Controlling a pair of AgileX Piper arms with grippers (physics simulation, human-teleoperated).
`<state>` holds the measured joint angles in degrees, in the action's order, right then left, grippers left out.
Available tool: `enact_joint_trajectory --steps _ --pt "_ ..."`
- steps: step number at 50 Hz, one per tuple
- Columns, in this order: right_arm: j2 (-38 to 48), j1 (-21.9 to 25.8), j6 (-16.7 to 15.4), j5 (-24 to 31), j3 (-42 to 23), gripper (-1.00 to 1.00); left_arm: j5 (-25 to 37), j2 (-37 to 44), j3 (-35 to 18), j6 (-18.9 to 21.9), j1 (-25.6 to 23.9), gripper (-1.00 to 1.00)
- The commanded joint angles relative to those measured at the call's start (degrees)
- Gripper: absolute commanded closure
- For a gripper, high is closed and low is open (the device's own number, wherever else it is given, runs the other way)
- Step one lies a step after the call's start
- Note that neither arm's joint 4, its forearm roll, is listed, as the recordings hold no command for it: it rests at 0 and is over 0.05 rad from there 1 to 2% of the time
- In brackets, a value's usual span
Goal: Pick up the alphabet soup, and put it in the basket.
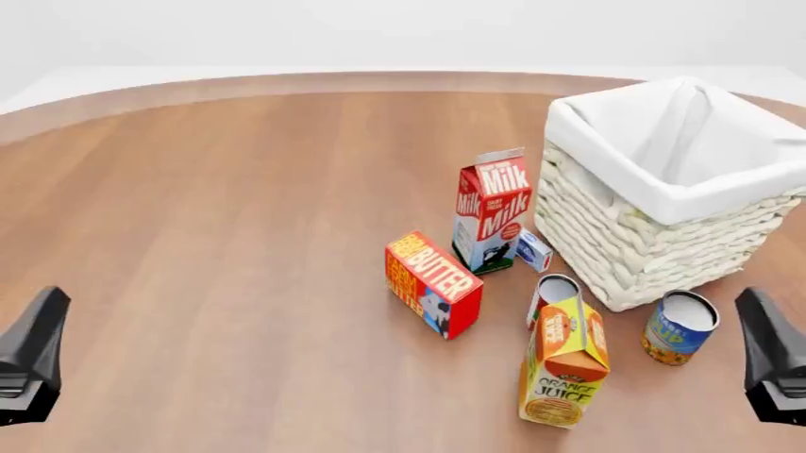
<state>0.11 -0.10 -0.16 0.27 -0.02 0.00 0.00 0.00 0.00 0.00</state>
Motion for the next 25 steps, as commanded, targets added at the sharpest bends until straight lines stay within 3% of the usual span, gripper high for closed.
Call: enact_joint_trajectory --steps 1,25 --pt "0.21 -0.28 -0.53 0.82 -0.03 -1.0 0.0 0.0 0.0 0.0 0.0 -1.0" --pt "3.78 -0.42 -1.47 0.63 0.0 -1.0 0.0 0.0 0.0 0.0 0.0 -1.0"
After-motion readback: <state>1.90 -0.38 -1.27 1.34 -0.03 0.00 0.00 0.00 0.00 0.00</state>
